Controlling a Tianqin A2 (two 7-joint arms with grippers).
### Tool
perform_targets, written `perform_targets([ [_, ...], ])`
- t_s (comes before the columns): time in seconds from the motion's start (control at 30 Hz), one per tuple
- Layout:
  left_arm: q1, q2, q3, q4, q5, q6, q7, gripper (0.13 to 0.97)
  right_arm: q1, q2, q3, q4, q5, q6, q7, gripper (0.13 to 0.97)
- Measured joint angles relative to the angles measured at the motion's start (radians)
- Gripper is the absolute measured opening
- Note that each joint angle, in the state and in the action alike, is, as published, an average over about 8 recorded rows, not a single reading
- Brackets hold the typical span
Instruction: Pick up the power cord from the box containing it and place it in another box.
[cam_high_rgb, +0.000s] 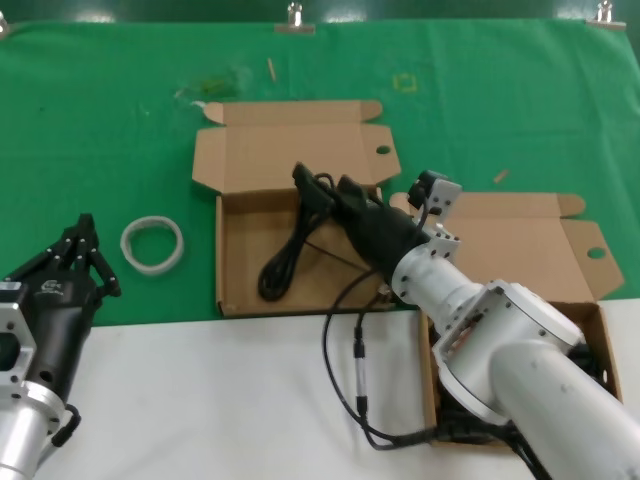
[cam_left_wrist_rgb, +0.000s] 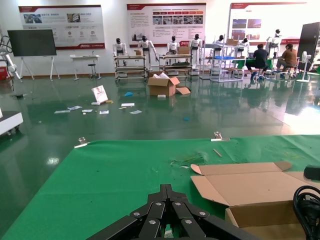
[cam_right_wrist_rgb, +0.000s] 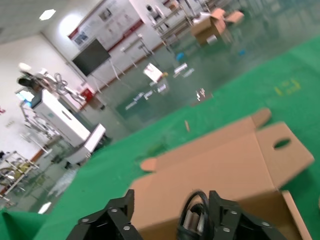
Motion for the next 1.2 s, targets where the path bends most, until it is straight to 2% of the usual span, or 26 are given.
perform_targets([
  [0.17,0.000,0.000,0.000,0.000,0.000,0.000,0.000,0.140,-0.098,0.078,0.019,0.246,-0.110,0.037,0.089,0.524],
  [0.33,0.000,0.000,0.000,0.000,0.000,0.000,0.000,0.140,-0.208,0.178,0.065,0.489,-0.195,0.036,0.155,0.644],
  [0.43,0.000,0.000,0.000,0.000,0.000,0.000,0.000,0.140,-0.275,0.243,0.093,0.633,-0.236,0.050,0.189,0.716],
  [0.63,0.000,0.000,0.000,0.000,0.000,0.000,0.000,0.140,-0.375,0.362,0.101,0.864,-0.291,0.138,0.262,0.809],
  [0.73,0.000,0.000,0.000,0.000,0.000,0.000,0.000,0.140,-0.400,0.387,0.110,0.913,-0.301,0.155,0.273,0.865],
  [0.87,0.000,0.000,0.000,0.000,0.000,0.000,0.000,0.140,-0.416,0.390,0.125,0.928,-0.314,0.157,0.271,0.865],
  [1.2,0.000,0.000,0.000,0.000,0.000,0.000,0.000,0.174,-0.453,0.375,0.161,0.940,-0.380,0.174,0.268,0.949],
])
